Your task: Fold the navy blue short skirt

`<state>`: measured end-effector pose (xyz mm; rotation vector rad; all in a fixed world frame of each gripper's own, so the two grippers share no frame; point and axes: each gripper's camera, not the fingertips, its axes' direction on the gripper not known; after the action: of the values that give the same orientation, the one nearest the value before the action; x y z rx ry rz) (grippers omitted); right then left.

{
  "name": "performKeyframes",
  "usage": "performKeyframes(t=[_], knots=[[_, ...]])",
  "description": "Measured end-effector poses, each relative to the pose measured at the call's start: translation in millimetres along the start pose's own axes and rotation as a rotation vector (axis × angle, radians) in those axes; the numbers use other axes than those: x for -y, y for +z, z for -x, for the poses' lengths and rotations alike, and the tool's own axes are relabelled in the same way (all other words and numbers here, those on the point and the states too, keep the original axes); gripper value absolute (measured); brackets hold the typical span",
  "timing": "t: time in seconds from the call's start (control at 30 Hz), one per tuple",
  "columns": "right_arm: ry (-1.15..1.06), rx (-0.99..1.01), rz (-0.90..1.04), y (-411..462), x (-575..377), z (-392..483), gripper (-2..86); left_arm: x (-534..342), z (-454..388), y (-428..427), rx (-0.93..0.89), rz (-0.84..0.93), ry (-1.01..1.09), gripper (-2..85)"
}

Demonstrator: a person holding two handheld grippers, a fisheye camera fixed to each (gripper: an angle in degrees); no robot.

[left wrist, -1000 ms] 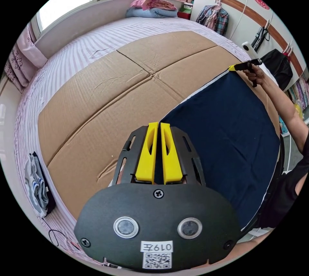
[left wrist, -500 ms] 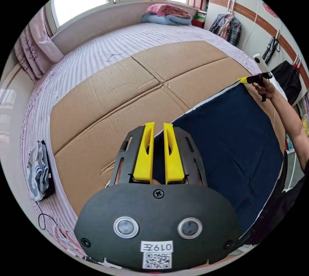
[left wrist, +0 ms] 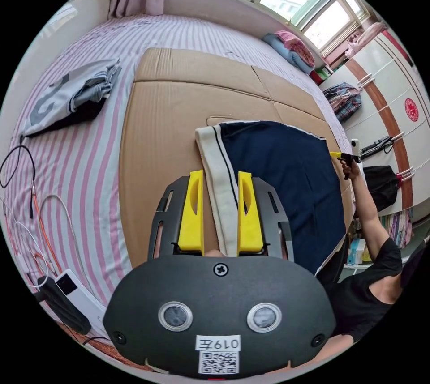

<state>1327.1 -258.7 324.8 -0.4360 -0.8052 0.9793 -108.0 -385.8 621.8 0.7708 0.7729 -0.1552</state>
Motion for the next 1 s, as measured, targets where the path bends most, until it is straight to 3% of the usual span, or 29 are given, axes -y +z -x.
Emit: performKeyframes(t=[0.3, 0.57, 0.9, 1.0], knots=[[0.029, 0.032, -0.011, 27, -10, -11, 8.7, -26, 18, 15, 0.01, 0.067, -0.023, 9.5], [0.035, -0.074, -0.018, 53, -23, -26, -0.5, -29, 22, 1, 0.083, 0.102, 0.026, 4.1], [-0.007, -0.232, 0.037, 93, -42, -32, -0.2, -29, 27, -41, 0.12, 0.109, 0.05, 1.1], [0.0, -0.295, 0.023, 100, -47, -37, 3.9, -26, 26, -57, 0.13, 0.118, 0.053, 0.9]])
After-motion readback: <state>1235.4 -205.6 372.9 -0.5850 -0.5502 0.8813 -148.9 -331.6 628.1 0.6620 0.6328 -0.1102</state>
